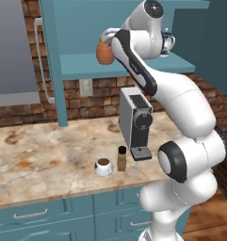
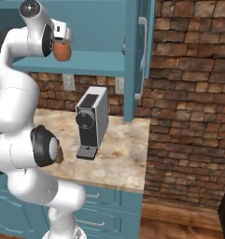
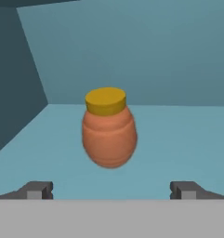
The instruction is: Pick the cinnamon and honey bottle from the cabinet and place them next to the mug.
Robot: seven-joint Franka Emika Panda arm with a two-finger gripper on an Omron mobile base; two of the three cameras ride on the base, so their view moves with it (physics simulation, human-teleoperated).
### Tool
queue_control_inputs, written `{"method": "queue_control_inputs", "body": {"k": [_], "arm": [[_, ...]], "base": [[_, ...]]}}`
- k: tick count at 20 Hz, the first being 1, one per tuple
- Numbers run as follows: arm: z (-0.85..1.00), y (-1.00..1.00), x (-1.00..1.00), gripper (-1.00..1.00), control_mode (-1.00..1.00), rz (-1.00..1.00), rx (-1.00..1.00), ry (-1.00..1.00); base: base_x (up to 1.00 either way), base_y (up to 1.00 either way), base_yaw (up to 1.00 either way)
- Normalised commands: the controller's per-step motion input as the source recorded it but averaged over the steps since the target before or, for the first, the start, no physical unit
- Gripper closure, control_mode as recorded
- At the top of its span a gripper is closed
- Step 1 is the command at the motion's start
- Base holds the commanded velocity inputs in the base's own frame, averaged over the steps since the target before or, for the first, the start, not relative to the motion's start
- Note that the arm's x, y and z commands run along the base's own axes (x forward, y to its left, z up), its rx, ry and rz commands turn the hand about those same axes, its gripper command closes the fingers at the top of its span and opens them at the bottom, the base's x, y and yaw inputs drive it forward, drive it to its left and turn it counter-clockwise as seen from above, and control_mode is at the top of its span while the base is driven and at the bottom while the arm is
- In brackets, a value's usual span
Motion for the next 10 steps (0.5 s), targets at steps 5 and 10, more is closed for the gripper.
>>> {"method": "queue_control_inputs", "body": {"k": [5, 10], "arm": [[-0.03, 0.02, 0.16, -1.0, -1.0, -0.01, 0.0, 0.0], [-0.06, 0.0, 0.09, -1.0, -1.0, 0.0, 0.0, 0.0]], "base": [[0.0, 0.0, 0.0], [0.0, 0.0, 0.0]]}}
